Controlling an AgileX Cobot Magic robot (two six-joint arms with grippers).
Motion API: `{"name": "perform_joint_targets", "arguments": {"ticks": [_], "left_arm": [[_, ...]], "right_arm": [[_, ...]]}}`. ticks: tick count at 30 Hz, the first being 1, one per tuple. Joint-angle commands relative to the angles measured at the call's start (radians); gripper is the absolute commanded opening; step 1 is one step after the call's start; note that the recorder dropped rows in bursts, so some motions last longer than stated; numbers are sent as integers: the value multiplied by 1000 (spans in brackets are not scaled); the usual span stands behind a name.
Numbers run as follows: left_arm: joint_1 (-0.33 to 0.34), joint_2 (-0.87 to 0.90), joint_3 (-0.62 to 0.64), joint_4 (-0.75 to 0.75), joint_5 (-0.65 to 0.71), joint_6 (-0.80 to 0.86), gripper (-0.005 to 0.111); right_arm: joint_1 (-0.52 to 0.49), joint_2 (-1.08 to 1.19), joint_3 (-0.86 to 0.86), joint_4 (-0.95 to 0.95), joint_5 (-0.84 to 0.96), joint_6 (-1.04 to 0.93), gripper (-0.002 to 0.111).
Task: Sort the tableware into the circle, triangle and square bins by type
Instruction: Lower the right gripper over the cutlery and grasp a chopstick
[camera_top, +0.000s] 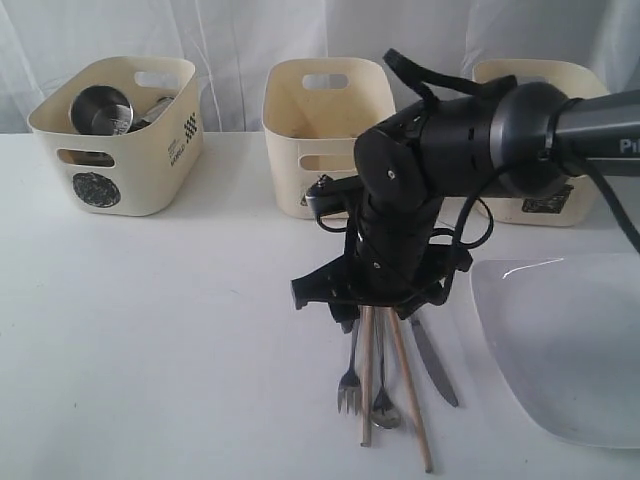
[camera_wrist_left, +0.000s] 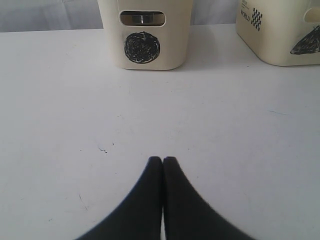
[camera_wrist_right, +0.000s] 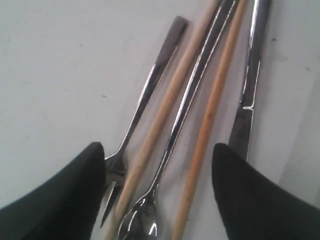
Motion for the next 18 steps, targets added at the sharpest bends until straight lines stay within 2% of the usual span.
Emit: {"name": "perform_joint_targets", "arguments": {"ticks": [1,10,18], "left_arm": [[-4,-4,4,-7,-4,0,0],[-4,-4,4,-7,-4,0,0],[-4,-4,4,-7,-4,0,0]], "right_arm": [[0,15,-6,-75,-17,67,58],[0,89,-6,-101,-70,96,59],[-7,144,-6,-94,-101,109,70]]}}
